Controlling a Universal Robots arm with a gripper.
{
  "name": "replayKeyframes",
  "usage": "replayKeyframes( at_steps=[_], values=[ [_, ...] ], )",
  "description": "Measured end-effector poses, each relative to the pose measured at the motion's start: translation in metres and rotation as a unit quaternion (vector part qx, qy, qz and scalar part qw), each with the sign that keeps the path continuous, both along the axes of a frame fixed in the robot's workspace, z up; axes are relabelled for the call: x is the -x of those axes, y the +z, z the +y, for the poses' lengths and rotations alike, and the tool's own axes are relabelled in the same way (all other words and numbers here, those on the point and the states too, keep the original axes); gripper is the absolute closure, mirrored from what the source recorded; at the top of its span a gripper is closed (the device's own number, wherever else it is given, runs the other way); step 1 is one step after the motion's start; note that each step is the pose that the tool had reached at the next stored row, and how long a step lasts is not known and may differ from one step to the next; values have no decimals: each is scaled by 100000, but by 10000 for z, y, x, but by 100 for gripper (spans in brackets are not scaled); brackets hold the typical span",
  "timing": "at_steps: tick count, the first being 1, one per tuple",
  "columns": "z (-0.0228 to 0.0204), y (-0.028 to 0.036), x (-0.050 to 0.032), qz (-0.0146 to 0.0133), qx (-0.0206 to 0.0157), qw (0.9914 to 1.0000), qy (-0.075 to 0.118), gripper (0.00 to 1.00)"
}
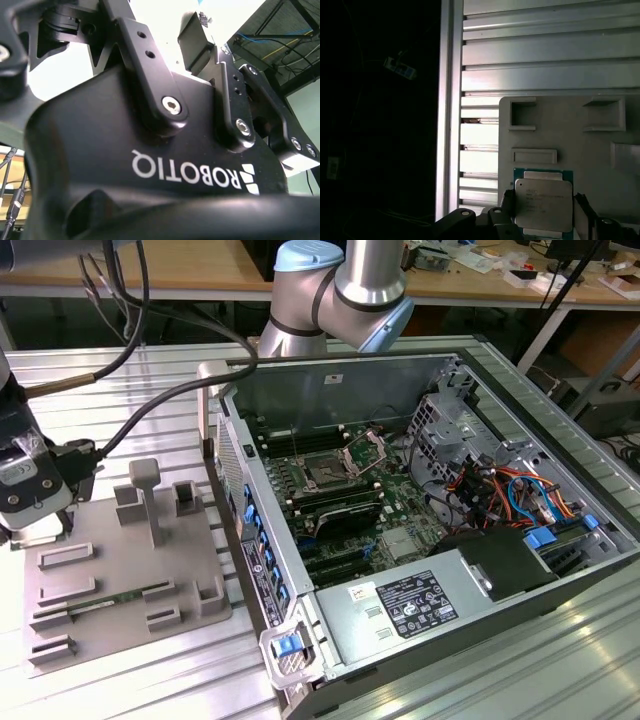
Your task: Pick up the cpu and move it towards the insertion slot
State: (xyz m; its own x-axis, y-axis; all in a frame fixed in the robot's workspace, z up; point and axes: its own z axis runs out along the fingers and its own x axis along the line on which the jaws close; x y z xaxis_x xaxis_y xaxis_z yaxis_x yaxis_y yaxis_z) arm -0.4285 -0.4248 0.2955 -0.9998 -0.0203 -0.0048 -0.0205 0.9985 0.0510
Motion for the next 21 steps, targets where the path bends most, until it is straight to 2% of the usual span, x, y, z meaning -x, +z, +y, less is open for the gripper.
replayKeyframes(
  at_steps=[21],
  values=[
    [0,78,0,-5,-3,100000,1,46]
  ],
)
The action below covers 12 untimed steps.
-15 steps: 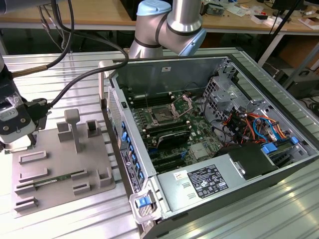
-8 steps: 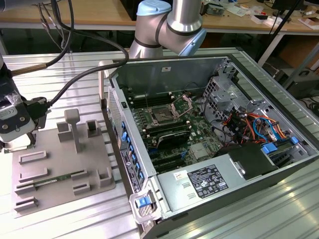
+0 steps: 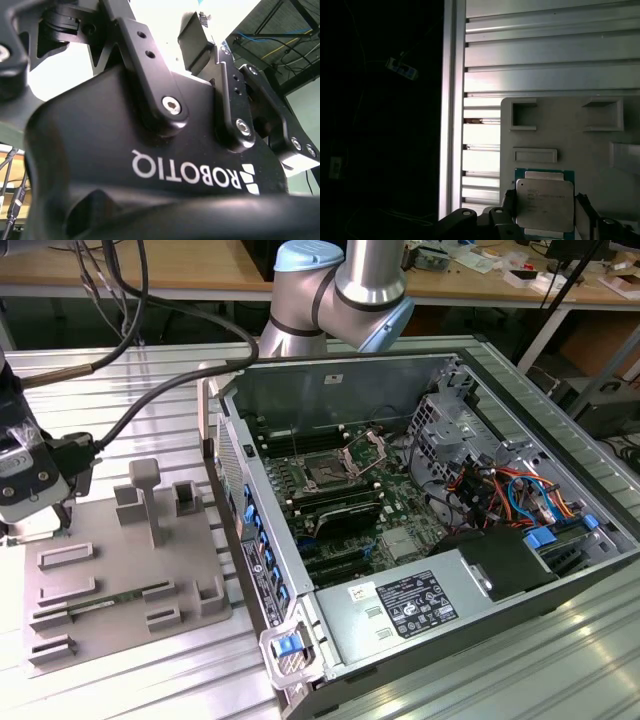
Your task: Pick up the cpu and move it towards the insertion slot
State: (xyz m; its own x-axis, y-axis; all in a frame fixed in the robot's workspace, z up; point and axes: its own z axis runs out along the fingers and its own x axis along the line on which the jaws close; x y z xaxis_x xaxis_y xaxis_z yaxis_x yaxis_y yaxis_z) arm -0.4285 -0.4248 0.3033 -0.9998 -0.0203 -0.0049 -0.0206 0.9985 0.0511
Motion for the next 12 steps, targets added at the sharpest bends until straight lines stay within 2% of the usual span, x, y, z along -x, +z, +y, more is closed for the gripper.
replayKeyframes(
  at_steps=[12],
  values=[
    [0,43,0,-5,-4,100000,-1,46]
  ],
)
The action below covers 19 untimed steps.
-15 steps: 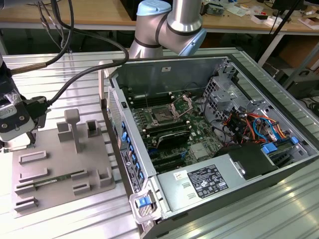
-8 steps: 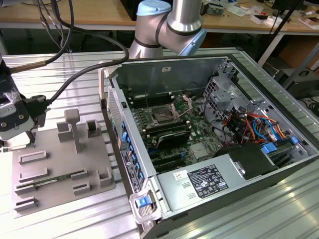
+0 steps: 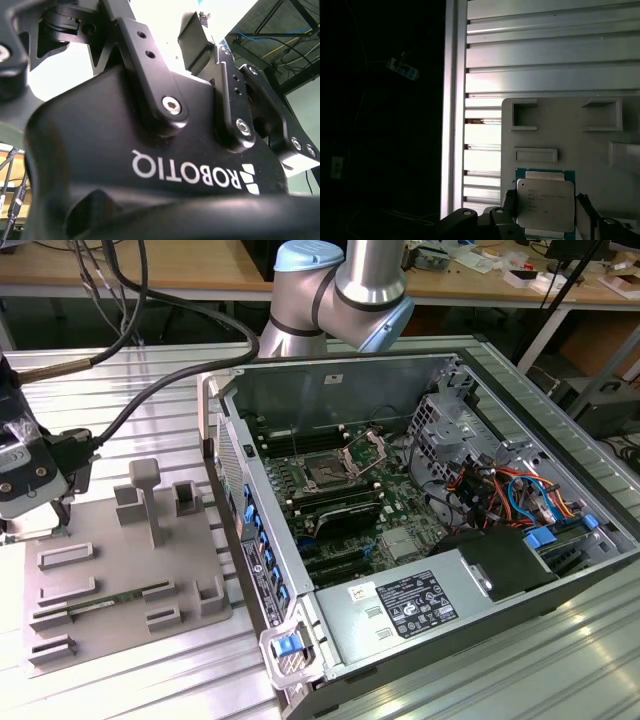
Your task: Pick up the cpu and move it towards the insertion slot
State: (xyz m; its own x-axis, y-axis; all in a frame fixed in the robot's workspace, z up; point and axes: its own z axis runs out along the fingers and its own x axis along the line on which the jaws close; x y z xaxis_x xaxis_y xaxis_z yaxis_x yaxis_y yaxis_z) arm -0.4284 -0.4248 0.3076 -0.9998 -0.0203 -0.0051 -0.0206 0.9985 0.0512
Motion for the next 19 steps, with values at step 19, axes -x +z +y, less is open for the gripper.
replayKeyframes(
  at_steps=[19],
  values=[
    [0,82,0,4,4,100000,0,46]
  ],
)
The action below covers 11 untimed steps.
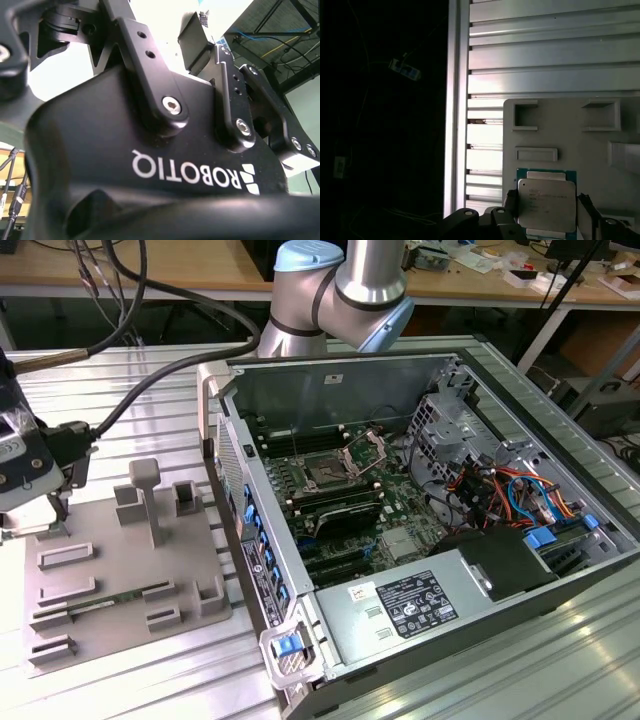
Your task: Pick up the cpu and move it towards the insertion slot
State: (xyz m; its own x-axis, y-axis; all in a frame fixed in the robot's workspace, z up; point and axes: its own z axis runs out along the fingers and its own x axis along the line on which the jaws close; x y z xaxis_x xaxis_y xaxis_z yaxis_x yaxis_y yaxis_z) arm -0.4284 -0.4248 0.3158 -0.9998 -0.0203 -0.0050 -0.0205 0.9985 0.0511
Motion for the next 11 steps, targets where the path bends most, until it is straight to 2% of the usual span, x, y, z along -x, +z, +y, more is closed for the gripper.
replayKeyframes(
  at_steps=[11],
  values=[
    [0,65,0,6,2,100000,0,46]
  ],
)
